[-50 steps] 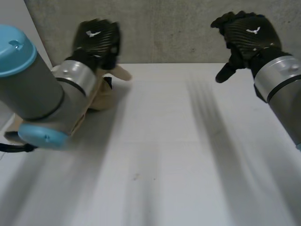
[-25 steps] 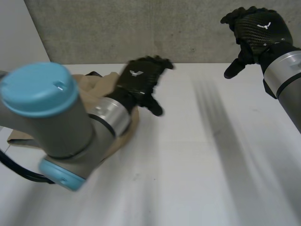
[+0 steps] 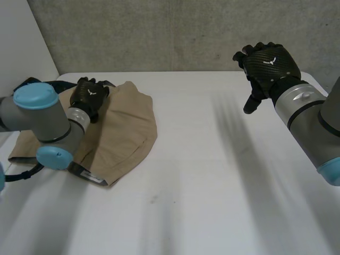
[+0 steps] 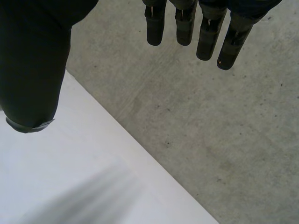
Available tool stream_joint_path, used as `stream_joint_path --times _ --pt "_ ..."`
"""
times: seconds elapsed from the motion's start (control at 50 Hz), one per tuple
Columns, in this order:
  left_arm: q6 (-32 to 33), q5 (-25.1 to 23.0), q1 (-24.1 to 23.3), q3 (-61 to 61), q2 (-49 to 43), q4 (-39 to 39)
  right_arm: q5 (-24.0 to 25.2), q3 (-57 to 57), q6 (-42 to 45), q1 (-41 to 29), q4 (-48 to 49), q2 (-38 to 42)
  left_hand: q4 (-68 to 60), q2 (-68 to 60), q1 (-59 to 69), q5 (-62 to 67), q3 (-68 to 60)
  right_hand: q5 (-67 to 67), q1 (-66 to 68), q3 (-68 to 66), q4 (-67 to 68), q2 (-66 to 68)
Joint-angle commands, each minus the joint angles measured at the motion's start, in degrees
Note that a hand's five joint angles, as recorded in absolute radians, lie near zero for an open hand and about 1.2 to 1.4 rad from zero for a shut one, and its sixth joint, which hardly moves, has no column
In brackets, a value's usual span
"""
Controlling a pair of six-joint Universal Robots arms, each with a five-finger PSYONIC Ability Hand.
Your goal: Fold the laundry.
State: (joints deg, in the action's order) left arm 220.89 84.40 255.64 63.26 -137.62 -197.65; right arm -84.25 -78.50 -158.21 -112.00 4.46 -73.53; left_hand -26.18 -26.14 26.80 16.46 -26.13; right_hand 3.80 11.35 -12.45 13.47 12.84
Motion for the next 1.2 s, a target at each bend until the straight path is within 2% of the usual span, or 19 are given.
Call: stream_joint_path --times 0.02,0.04,0.06,0.12,0.2,0.22,0.34,0.36,0.44,0.5,0.58,0.6,0.62,0.66,0.78,0.9,0.96,1.08,1.2 --pt "0.51 0.15 0.65 -2.8 -3.98 -3.53 -0.03 0.54 0.01 0.03 -0.16 1.99 -41.15 -41.19 40.53 40.87 -41.2 -3.8 -1.35 2.45 -3.47 -2.84" --pt "0.24 0.41 0.65 -2.71 -3.72 -3.79 -0.03 0.63 0.01 0.03 -0.16 2.17 -50.55 -50.59 49.93 50.27 -50.6 -3.8 -1.35 2.45 -3.47 -2.84" --pt "-0.02 0.59 0.22 -2.62 -3.36 -4.05 -0.03 0.63 0.1 0.03 -0.16 2.25 -53.79 -53.83 53.17 53.51 -53.84 -3.8 -1.35 2.45 -3.47 -2.84" --pt "-0.37 0.77 -1.01 -2.01 -1.96 -4.67 -0.03 0.8 0.18 0.11 -0.16 2.34 -53.82 -53.86 53.2 53.54 -53.87 -3.8 -1.35 2.45 -3.47 -2.84" --pt "-4.05 0.94 -6.72 -0.08 4.18 -4.93 -0.12 1.07 0.8 0.46 -0.16 2.25 -53.82 -53.86 53.2 53.54 -53.87 -3.8 -1.35 2.45 -3.47 -2.84" --pt "-7.37 0.94 -9.34 1.15 7.07 -4.93 -0.21 1.15 0.89 0.73 -0.16 2.17 -53.82 -53.86 53.2 53.54 -53.87 -3.8 -1.35 2.45 -3.47 -2.84" --pt "-18.37 1.21 -17.71 4.76 13.24 -4.32 -0.39 2.12 1.06 0.99 -0.16 1.46 -53.82 -53.86 53.2 53.54 -53.87 -3.8 -1.35 2.45 -3.47 -2.84" --pt "-21.87 1.56 -20.59 5.55 14.47 -4.14 -0.39 2.3 1.06 1.08 -0.16 1.38 -53.82 -53.86 53.2 53.54 -53.87 -3.8 -1.35 2.45 -3.47 -2.84" --pt "-30.23 1.47 -27.54 7.13 15.36 -3.7 -0.47 2.82 0.98 1.17 -0.16 0.5 -53.82 -53.86 53.2 53.54 -53.87 -3.8 -1.35 2.45 -3.47 -2.84" --pt "-32.89 1.21 -30.37 7.31 14.31 -3.7 -0.56 3.26 0.98 1.34 -0.16 0.41 -53.82 -53.86 53.2 53.54 -53.87 -3.8 -1.35 2.45 -3.47 -2.84" --pt "-33.33 1.3 -33.71 6.79 9.74 -3.27 -0.56 3.44 1.06 2.66 -0.24 0.32 -20.95 -21.0 20.34 20.67 -21.0 -3.8 -1.35 2.45 -3.47 -2.84" --pt "-33.25 1.56 -34.76 6.96 8.43 -2.92 -0.56 3.44 0.98 3.01 -0.24 0.32 -8.72 -8.76 8.1 8.44 -8.77 -3.8 -1.35 2.45 -3.47 -2.84" --pt "-33.16 1.65 -35.2 7.22 8.24 -2.56 -0.56 3.44 1.06 3.36 -0.24 0.32 -4.43 -4.47 3.81 4.15 -4.48 -3.8 -1.35 2.45 -3.47 -2.84" --pt "-33.24 1.73 -35.65 7.49 8.59 -1.43 -0.47 3.53 1.06 3.89 -0.24 0.32 6.14 6.1 -6.76 -6.42 6.09 -3.8 -1.35 2.45 -3.47 -2.84" --pt "-33.33 2.09 -34.42 7.66 11.66 1.65 -0.3 3.88 1.15 4.07 -0.24 0.32 9.57 9.53 -10.19 -9.86 9.52 -3.8 -1.35 2.45 -3.47 -2.84" --pt "-33.42 2.17 -26.61 10.82 17.28 2.98 -0.12 4.67 1.33 3.98 -1.47 0.41 9.74 9.7 -10.36 -10.02 9.69 -3.8 -1.35 2.45 -3.47 -2.84" --pt "-33.42 2.26 -24.23 11.62 18.96 2.63 0.58 5.28 1.94 3.81 -3.84 0.5 9.74 9.7 -10.36 -10.02 9.69 -3.8 -1.35 2.45 -3.47 -2.84" --pt "-33.6 4.28 -20.27 10.57 18.17 2.71 0.76 7.39 6.42 3.19 -10.69 0.94 9.24 9.2 -9.86 -9.52 9.19 -3.8 -1.35 2.45 -3.47 -2.84" --pt "-33.42 2.44 -17.81 6.7 11.15 3.5 0.67 7.22 13.97 3.19 -17.64 1.11 8.73 8.69 -9.35 -9.02 8.68 -3.8 -1.35 2.45 -3.47 -2.84"
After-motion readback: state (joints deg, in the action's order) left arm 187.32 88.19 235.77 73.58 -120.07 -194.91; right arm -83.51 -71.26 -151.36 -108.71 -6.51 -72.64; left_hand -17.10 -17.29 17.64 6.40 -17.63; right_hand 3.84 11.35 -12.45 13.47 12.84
